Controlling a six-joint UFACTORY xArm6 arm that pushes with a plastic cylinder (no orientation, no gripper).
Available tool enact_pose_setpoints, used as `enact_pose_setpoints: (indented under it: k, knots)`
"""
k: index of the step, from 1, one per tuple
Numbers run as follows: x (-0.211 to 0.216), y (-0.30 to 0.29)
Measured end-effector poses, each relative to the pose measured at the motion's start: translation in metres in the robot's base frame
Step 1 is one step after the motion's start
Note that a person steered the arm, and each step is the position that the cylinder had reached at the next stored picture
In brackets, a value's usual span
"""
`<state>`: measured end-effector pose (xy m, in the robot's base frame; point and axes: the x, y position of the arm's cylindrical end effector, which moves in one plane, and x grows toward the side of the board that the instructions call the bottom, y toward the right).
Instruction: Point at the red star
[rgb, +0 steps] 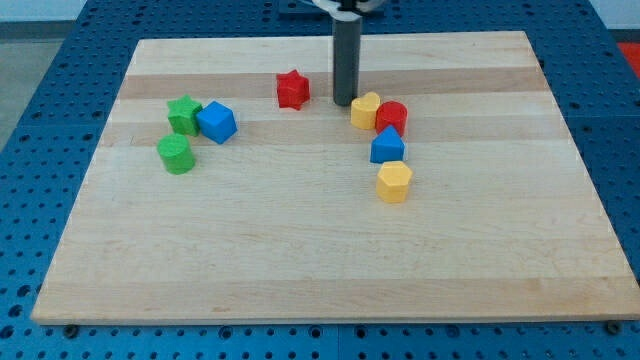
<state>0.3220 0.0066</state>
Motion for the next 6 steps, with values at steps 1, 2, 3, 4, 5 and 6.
enact_pose_setpoints:
  k: [1, 2, 3, 4, 5, 6]
  knots:
    - [-0.037, -0.010]
    - [-0.063, -0.039]
    - [-0.063, -0.096]
    - [-0.054, -0.110]
    - [-0.036, -0.106]
    - [-0.016, -0.099]
